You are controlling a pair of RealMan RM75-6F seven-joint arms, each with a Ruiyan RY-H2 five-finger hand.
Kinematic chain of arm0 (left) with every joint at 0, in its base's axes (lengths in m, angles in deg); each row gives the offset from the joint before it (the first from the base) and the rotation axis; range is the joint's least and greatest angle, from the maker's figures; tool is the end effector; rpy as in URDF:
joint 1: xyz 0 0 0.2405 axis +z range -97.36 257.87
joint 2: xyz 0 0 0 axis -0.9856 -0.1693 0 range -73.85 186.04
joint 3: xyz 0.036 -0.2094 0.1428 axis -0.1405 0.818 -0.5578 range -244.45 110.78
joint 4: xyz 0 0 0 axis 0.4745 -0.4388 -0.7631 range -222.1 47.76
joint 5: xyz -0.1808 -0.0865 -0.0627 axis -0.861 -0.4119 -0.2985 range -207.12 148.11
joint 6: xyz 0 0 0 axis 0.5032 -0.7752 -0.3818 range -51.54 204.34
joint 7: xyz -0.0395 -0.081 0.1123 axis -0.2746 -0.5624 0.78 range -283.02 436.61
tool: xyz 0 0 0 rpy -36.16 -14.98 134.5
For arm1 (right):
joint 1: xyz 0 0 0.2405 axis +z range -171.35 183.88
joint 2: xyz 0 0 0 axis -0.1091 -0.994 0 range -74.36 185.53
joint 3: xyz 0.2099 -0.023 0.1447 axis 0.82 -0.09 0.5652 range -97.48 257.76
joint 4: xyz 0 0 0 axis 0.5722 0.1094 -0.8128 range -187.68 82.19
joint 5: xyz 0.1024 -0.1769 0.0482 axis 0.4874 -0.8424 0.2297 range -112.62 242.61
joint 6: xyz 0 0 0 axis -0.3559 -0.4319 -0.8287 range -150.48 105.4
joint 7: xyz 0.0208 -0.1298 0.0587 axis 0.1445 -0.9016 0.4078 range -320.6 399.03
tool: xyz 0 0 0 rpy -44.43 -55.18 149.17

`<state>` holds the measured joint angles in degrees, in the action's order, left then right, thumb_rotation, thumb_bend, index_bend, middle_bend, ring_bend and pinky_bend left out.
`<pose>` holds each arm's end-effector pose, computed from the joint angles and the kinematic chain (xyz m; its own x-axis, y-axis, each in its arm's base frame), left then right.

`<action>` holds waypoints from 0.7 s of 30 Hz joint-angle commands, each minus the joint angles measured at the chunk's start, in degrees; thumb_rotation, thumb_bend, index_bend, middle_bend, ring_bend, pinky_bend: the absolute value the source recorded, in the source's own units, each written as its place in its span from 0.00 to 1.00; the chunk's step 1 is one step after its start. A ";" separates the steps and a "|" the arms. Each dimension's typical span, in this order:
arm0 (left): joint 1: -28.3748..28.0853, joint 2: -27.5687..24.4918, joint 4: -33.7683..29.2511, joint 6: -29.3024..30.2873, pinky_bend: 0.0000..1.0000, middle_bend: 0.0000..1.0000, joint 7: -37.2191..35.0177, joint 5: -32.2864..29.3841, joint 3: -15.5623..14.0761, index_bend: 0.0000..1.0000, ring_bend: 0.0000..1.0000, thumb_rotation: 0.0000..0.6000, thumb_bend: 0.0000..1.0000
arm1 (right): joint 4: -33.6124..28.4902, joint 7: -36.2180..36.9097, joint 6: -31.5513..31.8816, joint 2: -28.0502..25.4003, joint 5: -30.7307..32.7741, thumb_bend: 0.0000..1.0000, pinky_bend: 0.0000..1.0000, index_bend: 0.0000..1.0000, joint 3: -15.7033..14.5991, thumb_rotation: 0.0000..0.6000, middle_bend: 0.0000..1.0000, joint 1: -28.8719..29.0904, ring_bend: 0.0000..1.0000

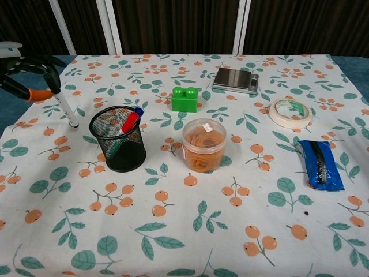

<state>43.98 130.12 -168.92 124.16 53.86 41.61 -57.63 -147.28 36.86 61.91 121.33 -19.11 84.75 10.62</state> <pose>-0.2336 0.3543 0.0645 0.0181 0.3994 0.9166 0.9951 -0.0962 0.0222 -0.3047 -0.1837 0.1509 0.3671 0.0076 0.9301 -0.9300 0.0247 0.3669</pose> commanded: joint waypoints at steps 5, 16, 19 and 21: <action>-3.08 0.92 -1.21 -4.38 0.00 0.07 4.61 -6.44 2.20 0.54 0.00 1.00 0.39 | -0.02 -0.08 -0.04 0.00 -0.06 0.12 0.17 0.06 -0.03 1.00 0.00 0.04 0.04; -7.15 4.51 -1.38 -5.98 0.00 0.06 15.93 -18.27 2.39 0.47 0.00 1.00 0.39 | 0.09 0.13 0.11 -0.05 -0.25 0.12 0.17 0.06 -0.10 1.00 0.00 -0.01 0.04; -8.30 5.82 -1.42 -4.57 0.00 0.05 19.95 -21.81 2.51 0.44 0.00 1.00 0.37 | 0.11 0.15 0.11 -0.04 -0.33 0.12 0.17 0.06 -0.14 1.00 0.00 0.00 0.04; -9.52 6.78 -1.90 -3.04 0.00 0.04 23.02 -24.92 3.25 0.37 0.00 1.00 0.31 | 0.10 0.12 0.13 -0.04 -0.38 0.12 0.17 0.06 -0.15 1.00 0.00 0.00 0.04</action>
<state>36.02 135.46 -170.36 119.34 73.73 20.03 -55.01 -147.19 36.98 62.05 121.29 -19.49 84.59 10.62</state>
